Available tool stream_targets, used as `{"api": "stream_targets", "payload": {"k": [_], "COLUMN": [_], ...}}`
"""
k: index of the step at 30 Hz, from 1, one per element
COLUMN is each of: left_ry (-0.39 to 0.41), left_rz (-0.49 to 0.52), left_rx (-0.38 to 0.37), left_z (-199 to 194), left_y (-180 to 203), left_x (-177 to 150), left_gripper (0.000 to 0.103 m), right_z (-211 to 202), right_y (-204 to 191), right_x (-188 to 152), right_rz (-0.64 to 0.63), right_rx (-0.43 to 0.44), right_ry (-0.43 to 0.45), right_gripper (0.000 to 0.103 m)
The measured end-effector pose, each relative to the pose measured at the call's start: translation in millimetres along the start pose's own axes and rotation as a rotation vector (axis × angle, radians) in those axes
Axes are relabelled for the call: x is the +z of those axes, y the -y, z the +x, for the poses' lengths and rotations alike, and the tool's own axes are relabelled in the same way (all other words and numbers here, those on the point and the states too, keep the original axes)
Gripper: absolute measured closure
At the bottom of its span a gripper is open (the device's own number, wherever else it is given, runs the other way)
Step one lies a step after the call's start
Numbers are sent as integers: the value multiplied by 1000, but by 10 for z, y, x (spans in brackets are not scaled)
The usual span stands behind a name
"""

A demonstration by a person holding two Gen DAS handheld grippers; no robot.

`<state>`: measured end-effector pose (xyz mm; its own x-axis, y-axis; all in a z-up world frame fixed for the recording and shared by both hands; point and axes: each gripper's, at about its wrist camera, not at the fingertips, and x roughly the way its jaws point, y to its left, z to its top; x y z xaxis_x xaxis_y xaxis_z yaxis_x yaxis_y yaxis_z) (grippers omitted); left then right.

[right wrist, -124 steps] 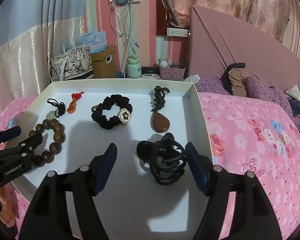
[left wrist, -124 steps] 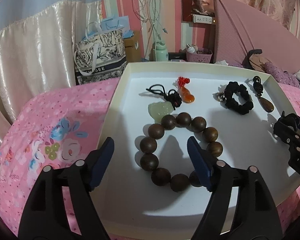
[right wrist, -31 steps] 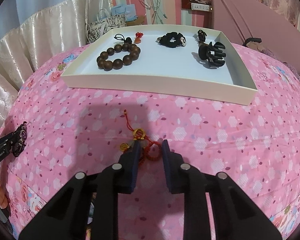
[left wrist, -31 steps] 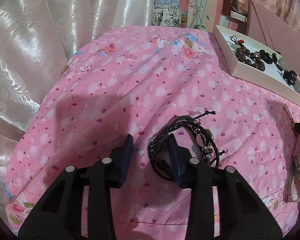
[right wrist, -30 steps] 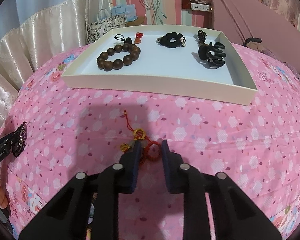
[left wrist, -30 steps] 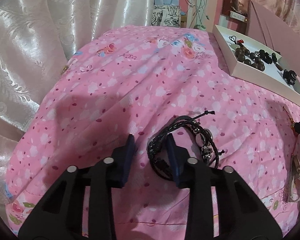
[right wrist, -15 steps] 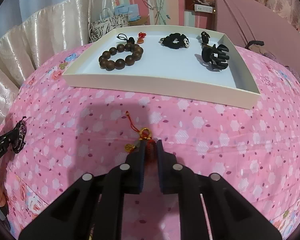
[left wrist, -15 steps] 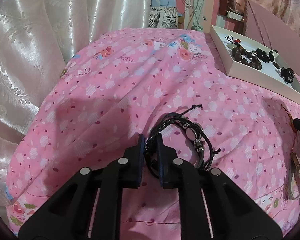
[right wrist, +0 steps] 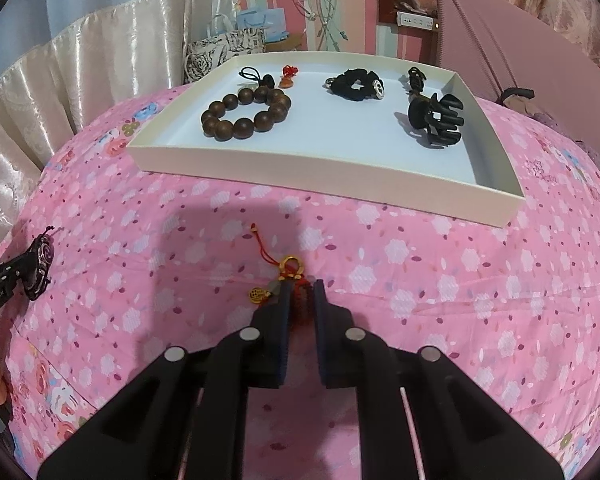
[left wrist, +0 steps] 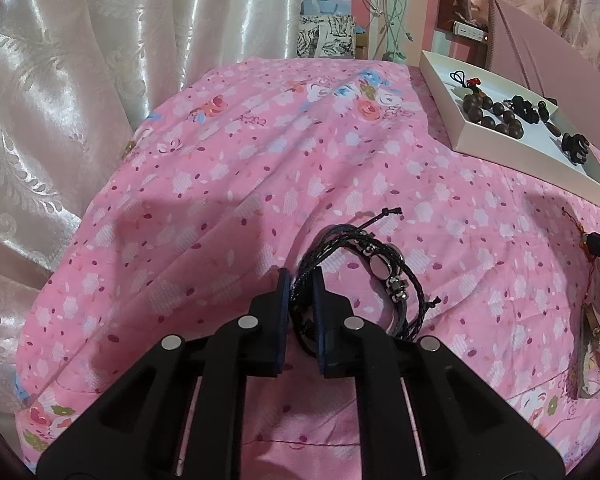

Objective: Organize jewelry
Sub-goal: 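Carry the braided bracelet and red-cord charm into the tray and release both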

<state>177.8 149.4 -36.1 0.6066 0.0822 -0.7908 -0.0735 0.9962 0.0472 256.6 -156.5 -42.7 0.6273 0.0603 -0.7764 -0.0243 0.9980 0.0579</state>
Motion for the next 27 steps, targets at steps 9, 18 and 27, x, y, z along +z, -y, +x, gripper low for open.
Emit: {"api": "stream_targets", "payload": {"k": [9,18,27], "left_ry": [7,14,59], "left_rz": [3,-10,26], "left_rx": [14,15,-25], "left_z": [-18,-109,-284], "left_y": [30,64,317], "left_x": [30,123,322], "left_gripper": [95,95,96], "right_z": [-10,22,38], "right_y": [2,20,52], "right_x": [0,56,160], "right_rz": [-29,-75,-107], "right_rx": [-14,-32,-35], "right_ry": [11,29,43], "right_gripper": [94,96,96]}}
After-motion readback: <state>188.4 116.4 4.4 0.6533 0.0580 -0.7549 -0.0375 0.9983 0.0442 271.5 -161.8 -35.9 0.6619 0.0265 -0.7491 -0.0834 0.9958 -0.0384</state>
